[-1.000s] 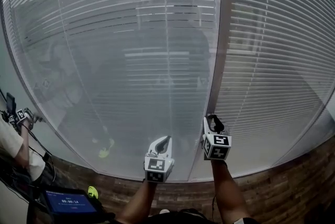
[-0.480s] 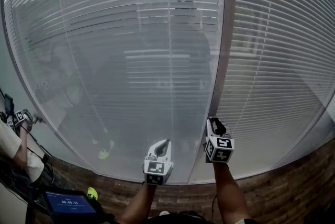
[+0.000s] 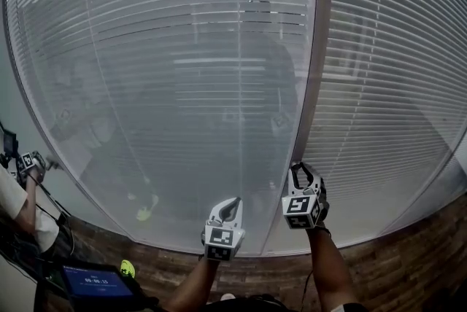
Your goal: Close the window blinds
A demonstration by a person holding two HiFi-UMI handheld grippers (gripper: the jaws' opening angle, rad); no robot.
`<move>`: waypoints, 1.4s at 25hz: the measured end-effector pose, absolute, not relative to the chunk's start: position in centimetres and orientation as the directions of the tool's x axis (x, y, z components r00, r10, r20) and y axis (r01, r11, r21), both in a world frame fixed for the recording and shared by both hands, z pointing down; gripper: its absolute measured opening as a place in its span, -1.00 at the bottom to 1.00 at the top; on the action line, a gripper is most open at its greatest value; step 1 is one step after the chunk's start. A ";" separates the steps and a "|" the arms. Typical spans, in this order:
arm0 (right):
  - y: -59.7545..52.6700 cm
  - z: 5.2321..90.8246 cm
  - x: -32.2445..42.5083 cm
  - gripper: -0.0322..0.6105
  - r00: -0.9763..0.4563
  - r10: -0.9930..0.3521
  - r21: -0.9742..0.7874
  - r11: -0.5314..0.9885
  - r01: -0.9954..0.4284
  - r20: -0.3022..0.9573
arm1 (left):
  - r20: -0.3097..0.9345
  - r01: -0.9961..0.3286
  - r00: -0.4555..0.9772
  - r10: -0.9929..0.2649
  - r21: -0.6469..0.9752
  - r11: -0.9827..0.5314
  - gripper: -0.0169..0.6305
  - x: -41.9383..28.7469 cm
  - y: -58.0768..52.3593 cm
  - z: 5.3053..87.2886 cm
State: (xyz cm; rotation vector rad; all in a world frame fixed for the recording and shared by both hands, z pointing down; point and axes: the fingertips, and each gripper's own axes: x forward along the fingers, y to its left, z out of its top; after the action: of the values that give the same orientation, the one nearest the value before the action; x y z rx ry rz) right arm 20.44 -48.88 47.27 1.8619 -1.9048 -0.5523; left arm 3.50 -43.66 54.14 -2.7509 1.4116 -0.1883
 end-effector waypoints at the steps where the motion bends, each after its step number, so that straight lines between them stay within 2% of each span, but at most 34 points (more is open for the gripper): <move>1: -49.0 47.4 20.4 -0.51 -0.018 -1.000 0.609 0.029 -0.793 0.024 | 0.089 -0.807 0.576 -0.813 -0.093 -0.582 -0.97 3.4 -43.7 54.2; 5: -49.2 47.7 20.1 -0.51 -0.017 -0.999 0.807 0.038 -0.589 0.034 | 0.091 -0.806 0.576 -0.812 -0.098 -0.583 -0.97 3.4 -43.8 54.3; 9: -49.1 48.2 19.8 -0.50 -0.008 -0.999 0.932 0.041 -0.361 0.041 | 0.091 -0.804 0.580 -0.810 -0.099 -0.587 -0.97 3.4 -43.7 54.4; 18: -48.9 48.7 19.4 -0.50 -0.021 -0.993 0.990 0.115 0.079 0.117 | 0.090 -0.804 0.580 -0.809 -0.099 -0.587 -0.97 3.1 -43.7 54.5; 21: -48.8 48.9 19.3 -0.50 -0.031 -0.989 0.980 0.136 0.149 0.142 | 0.090 -0.814 0.568 -0.818 -0.086 -0.574 -0.97 2.6 -43.7 54.3; 25: -48.9 48.7 19.5 -0.50 -0.038 -0.995 0.990 0.089 0.109 0.094 | 0.096 -0.816 0.565 -0.819 -0.084 -0.573 -0.97 2.3 -44.0 54.4; 27: -48.8 48.7 19.7 -0.50 -0.041 -0.996 0.997 0.074 0.038 0.076 | 0.099 -0.816 0.564 -0.820 -0.081 -0.572 -0.97 2.3 -44.0 54.5; 30: -47.7 48.4 20.3 -0.49 -0.050 -0.997 0.962 0.077 -0.262 0.066 | 0.100 -0.821 0.560 -0.822 -0.067 -0.567 -0.97 2.5 -43.7 54.3; 33: -45.9 48.1 20.3 -0.49 -0.064 -0.997 0.799 0.079 -0.596 0.051 | 0.106 -0.817 0.564 -0.819 -0.073 -0.572 -0.97 2.4 -43.7 54.5; 35: -44.7 48.5 20.0 -0.49 -0.072 -0.996 0.695 0.082 -0.714 0.043 | 0.100 -0.817 0.566 -0.818 -0.068 -0.573 -0.97 2.4 -43.6 54.5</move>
State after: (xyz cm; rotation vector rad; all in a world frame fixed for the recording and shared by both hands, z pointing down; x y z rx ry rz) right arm 19.98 -44.68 48.54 1.6849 -1.8431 -0.7038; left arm 2.42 -43.62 54.48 -2.7668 1.4449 -0.1879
